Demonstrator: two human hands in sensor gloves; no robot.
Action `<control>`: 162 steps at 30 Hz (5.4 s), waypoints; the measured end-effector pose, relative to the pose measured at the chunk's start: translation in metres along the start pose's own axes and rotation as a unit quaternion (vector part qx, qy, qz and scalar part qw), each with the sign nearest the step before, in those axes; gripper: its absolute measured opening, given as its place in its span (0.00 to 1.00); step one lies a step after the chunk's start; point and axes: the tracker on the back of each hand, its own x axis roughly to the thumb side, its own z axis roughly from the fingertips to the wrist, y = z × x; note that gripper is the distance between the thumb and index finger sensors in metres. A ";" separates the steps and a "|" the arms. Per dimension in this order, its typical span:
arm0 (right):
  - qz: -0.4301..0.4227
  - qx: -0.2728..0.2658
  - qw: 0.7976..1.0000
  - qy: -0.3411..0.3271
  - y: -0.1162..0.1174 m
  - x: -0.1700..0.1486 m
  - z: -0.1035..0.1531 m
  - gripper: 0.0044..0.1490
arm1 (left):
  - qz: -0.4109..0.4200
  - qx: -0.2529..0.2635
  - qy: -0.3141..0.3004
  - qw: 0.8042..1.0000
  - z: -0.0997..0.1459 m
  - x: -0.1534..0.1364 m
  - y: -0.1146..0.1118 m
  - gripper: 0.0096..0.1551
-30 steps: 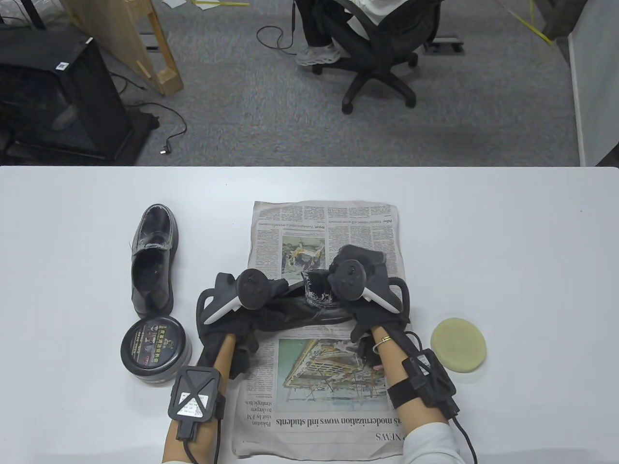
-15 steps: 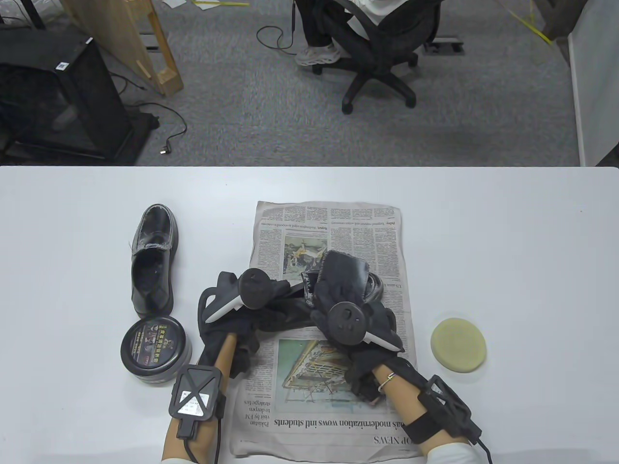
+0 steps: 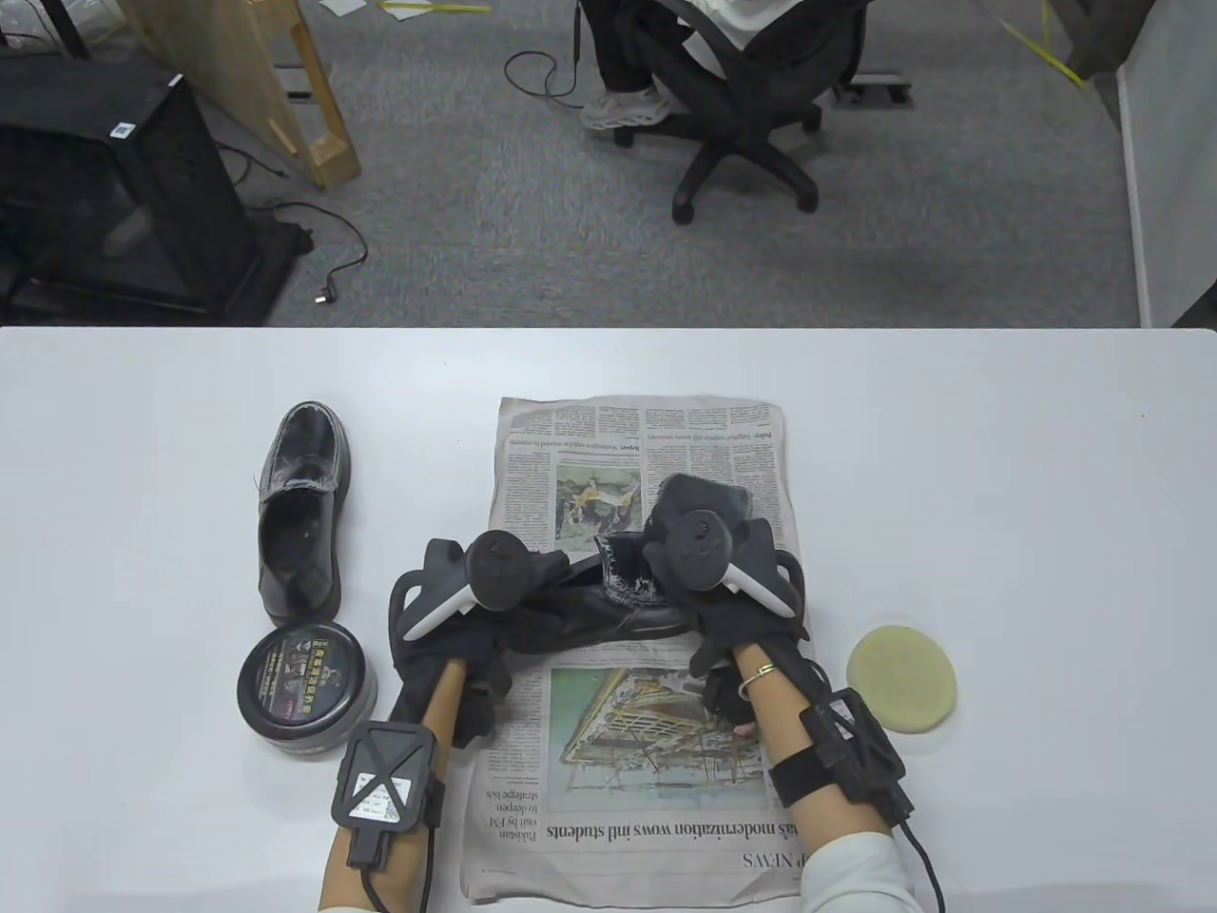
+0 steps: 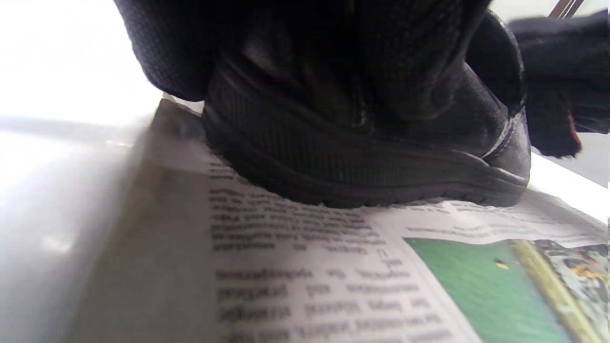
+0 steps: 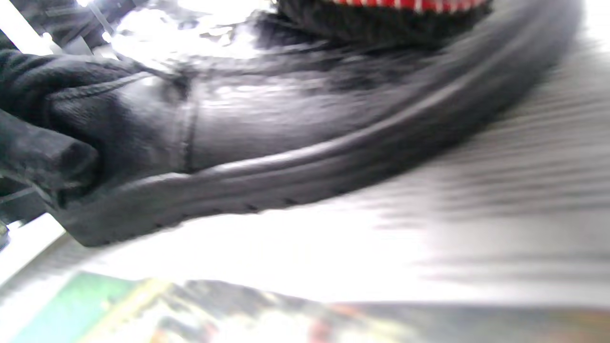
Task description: Dip and apply leather care cream with polishing sponge on shoes
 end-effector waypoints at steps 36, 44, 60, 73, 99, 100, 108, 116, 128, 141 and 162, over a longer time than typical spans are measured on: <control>-0.008 -0.045 0.999 0.000 -0.030 -0.035 0.028 0.38 | -0.008 -0.005 -0.005 1.000 0.000 0.003 0.000 0.42; -0.017 -0.228 0.966 0.118 -0.094 -0.120 0.089 0.34 | -0.002 -0.001 -0.002 1.000 0.001 0.003 -0.001 0.42; 0.078 0.045 0.957 0.276 -0.033 -0.234 0.129 0.43 | -0.030 0.002 -0.008 1.000 0.012 0.006 0.008 0.53; 0.011 -0.068 0.994 0.083 -0.063 -0.157 0.153 0.53 | -0.095 0.035 0.149 0.984 0.129 -0.080 0.056 0.65; 0.051 -0.100 0.992 -0.054 -0.013 -0.094 0.153 0.53 | -0.102 -0.002 0.071 0.992 0.154 -0.067 0.008 0.75; 0.051 -0.098 0.992 -0.056 -0.012 -0.093 0.152 0.53 | -0.098 -0.005 0.029 0.995 0.156 -0.052 0.009 0.75; 0.067 -0.091 0.992 -0.060 -0.006 -0.086 0.152 0.53 | -0.155 -0.048 -0.201 0.966 0.114 0.083 -0.017 0.76; 0.079 -0.071 0.992 -0.071 0.001 -0.081 0.150 0.53 | -0.179 -0.069 -0.251 0.949 0.071 0.141 -0.056 0.76; 0.099 -0.018 0.971 -0.216 0.016 0.012 0.146 0.61 | -0.102 -0.101 -0.197 0.970 0.084 0.076 -0.049 0.78; 0.195 0.064 0.954 -0.221 0.030 0.075 0.108 0.81 | -0.061 -0.100 -0.168 0.979 0.076 0.064 -0.073 0.62; 0.039 -0.051 0.963 -0.261 0.014 0.070 0.126 0.64 | -0.043 -0.117 -0.168 0.978 0.074 0.060 -0.072 0.61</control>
